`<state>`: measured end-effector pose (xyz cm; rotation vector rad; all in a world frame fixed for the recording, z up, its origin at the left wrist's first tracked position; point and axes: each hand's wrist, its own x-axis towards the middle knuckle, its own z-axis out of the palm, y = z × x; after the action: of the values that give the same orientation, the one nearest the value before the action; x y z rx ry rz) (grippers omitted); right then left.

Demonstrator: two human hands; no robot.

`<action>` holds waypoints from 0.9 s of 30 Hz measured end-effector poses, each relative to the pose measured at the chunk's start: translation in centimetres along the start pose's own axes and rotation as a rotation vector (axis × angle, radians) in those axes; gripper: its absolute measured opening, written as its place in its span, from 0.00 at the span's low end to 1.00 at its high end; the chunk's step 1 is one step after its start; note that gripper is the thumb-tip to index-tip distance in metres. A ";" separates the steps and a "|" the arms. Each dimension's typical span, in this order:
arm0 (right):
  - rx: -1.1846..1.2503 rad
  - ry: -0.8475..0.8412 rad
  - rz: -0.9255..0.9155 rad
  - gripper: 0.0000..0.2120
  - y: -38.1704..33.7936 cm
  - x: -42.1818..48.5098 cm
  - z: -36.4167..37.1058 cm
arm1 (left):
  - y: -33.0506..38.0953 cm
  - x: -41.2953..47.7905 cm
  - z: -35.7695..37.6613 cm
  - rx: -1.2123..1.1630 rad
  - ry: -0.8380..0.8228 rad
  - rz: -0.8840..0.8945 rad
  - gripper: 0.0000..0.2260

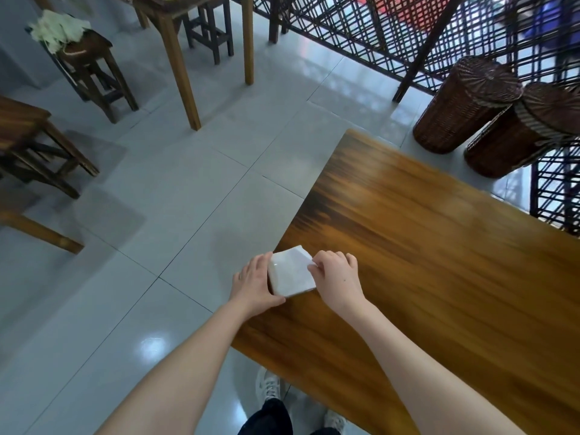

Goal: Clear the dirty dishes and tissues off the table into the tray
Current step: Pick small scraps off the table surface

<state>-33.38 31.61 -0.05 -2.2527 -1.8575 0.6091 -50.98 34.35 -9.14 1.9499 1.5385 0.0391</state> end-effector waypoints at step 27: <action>0.148 0.382 0.105 0.03 8.9 -6.4 -5.5 | 3.6 -1.2 0.0 0.195 0.035 -0.055 0.45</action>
<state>-24.10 24.20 2.93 -2.1926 -1.4723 0.2895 -48.21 32.91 -6.91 2.0650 1.6723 -0.1045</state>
